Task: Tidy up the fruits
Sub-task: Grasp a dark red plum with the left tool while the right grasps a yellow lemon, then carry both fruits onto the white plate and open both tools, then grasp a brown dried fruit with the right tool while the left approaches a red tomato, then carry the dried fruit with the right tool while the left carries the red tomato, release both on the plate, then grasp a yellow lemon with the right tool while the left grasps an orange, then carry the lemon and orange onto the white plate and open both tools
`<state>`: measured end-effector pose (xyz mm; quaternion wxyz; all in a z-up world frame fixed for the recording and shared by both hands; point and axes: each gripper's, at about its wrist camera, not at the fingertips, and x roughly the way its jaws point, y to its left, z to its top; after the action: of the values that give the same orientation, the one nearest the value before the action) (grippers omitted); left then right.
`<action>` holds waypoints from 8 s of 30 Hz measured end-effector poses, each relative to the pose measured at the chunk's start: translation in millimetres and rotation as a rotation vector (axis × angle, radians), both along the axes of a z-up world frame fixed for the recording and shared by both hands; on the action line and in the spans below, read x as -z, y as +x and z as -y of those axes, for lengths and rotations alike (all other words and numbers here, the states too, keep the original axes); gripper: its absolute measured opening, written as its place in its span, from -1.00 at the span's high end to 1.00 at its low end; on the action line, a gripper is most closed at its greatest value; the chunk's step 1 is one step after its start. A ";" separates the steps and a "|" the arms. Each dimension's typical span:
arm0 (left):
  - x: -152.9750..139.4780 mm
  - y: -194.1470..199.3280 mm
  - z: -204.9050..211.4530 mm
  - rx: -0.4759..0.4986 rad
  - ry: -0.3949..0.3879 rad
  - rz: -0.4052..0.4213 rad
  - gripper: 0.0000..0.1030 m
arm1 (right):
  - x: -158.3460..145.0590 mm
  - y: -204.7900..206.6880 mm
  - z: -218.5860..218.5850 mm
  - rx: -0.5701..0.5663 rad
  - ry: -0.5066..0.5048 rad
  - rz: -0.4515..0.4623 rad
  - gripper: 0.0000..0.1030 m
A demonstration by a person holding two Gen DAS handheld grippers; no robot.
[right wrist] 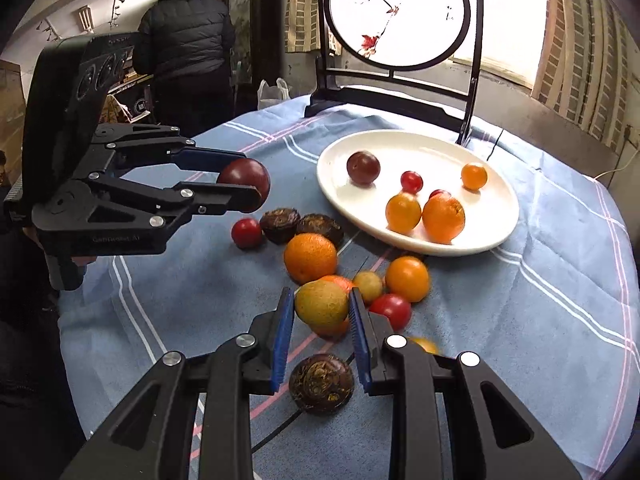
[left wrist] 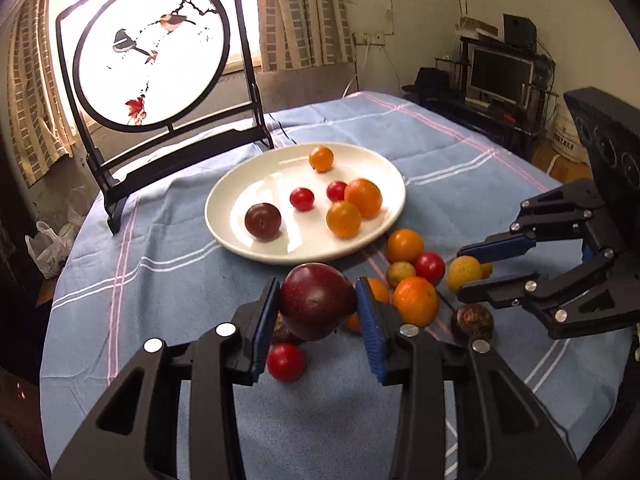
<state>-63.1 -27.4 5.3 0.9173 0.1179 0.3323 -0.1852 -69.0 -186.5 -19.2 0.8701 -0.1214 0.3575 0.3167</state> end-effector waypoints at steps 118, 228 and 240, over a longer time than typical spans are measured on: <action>68.1 22.5 -26.7 -0.102 0.050 -0.219 0.47 | 36.4 -19.9 17.5 0.044 -0.050 -0.131 0.19; 67.1 5.7 86.7 -0.021 0.059 -0.182 0.18 | 35.4 12.9 76.8 0.131 -0.031 -0.099 0.31; -24.6 39.4 39.9 -0.125 -0.013 0.051 0.19 | -38.6 34.3 46.6 0.091 0.028 0.050 0.31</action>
<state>-23.7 -67.3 29.9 0.9359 0.0955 0.3145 -0.1269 -34.7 -233.1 19.4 0.8940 -0.1006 0.3362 0.2788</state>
